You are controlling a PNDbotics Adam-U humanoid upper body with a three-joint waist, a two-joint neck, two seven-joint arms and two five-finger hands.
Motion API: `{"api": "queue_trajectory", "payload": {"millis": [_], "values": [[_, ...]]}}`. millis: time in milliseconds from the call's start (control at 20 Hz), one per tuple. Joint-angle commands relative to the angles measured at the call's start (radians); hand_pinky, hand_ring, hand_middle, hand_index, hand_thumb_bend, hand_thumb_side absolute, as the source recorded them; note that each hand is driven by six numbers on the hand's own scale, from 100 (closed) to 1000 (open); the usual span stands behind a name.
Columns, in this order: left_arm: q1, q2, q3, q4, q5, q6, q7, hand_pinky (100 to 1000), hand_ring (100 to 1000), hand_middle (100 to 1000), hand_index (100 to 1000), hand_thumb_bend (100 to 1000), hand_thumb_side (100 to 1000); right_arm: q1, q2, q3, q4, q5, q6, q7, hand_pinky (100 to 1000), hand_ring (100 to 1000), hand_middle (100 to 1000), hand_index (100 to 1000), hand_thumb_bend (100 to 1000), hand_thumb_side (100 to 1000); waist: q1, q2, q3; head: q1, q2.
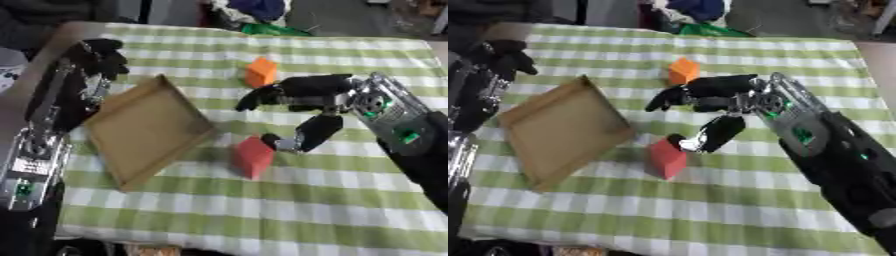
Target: Pick up objects on the table and place them in the box.
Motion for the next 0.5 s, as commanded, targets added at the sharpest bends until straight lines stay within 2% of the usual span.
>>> {"api": "queue_trajectory", "payload": {"millis": [50, 300, 500], "values": [[-0.014, 0.013, 0.003, -0.009, 0.002, 0.001, -0.001, 637, 565, 556, 764, 209, 620, -0.007, -0.036, 0.004, -0.055, 0.001, -0.115, 0.112, 908, 884, 927, 1000, 100, 658, 0.001, -0.012, -0.002, 0.006, -0.009], [-0.015, 0.014, 0.004, -0.01, 0.002, 0.001, -0.002, 637, 565, 556, 764, 207, 621, 0.015, -0.055, 0.024, -0.101, 0.008, -0.122, 0.148, 907, 886, 927, 1000, 100, 714, 0.002, -0.009, -0.004, 0.008, -0.008], [-0.017, 0.012, 0.004, -0.01, 0.002, 0.0, -0.004, 637, 565, 557, 764, 207, 621, 0.031, -0.052, 0.028, -0.093, 0.042, -0.133, 0.159, 903, 886, 926, 1000, 100, 726, 0.004, -0.008, -0.002, 0.008, -0.006]]}}
